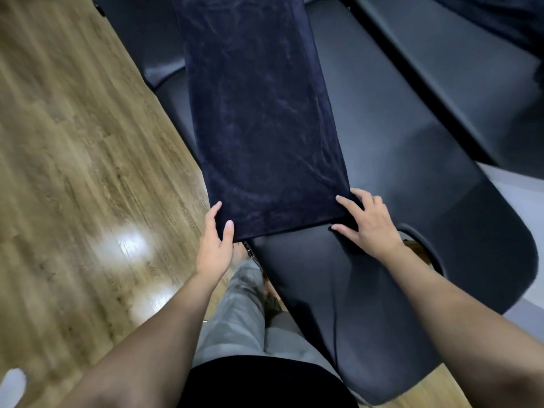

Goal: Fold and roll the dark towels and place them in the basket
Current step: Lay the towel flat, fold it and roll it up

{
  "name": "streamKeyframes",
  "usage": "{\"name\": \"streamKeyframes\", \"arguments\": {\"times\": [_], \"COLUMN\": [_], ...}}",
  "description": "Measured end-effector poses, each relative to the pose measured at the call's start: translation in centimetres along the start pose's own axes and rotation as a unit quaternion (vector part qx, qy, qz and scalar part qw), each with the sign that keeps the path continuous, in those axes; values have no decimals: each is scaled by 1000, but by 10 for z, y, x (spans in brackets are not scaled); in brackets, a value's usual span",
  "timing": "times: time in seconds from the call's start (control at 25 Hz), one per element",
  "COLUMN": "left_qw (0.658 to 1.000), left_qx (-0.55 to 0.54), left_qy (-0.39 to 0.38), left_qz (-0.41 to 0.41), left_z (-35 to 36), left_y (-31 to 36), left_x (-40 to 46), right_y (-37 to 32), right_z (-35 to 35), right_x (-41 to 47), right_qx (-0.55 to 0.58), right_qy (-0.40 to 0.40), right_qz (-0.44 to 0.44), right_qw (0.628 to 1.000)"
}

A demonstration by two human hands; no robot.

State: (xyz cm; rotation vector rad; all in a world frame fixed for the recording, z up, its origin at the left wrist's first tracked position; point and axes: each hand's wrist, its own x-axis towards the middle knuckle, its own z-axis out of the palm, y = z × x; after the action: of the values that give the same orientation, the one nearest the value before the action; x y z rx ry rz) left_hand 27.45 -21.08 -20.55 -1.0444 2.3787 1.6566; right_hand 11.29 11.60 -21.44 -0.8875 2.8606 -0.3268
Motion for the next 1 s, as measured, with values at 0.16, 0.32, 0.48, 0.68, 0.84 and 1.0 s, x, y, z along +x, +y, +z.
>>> {"name": "streamKeyframes", "arguments": {"times": [0.16, 0.32, 0.48, 0.68, 0.84, 1.0], "left_qw": [1000, 973, 948, 915, 910, 908], "left_qx": [13, -202, -257, -323, -310, -286], "left_qy": [-20, -3, -45, -85, -113, -135], "left_qz": [17, -110, -184, -229, -252, -275], "left_z": [-6, -5, -22, -34, -31, -26], "left_y": [0, 24, 33, 35, 32, 18], "left_x": [-6, 2, 12, 20, 20, 14], "right_y": [-13, -20, -23, -16, -16, -29], "right_z": [-12, -17, -29, -39, -37, -35], "right_x": [10, 26, 34, 41, 39, 45], "right_qx": [308, 453, 578, 709, 549, 457], "right_qy": [5, 3, 29, 23, -8, -77], "right_qz": [186, 267, 330, 375, 370, 330], "right_qw": [933, 851, 746, 597, 750, 822]}}
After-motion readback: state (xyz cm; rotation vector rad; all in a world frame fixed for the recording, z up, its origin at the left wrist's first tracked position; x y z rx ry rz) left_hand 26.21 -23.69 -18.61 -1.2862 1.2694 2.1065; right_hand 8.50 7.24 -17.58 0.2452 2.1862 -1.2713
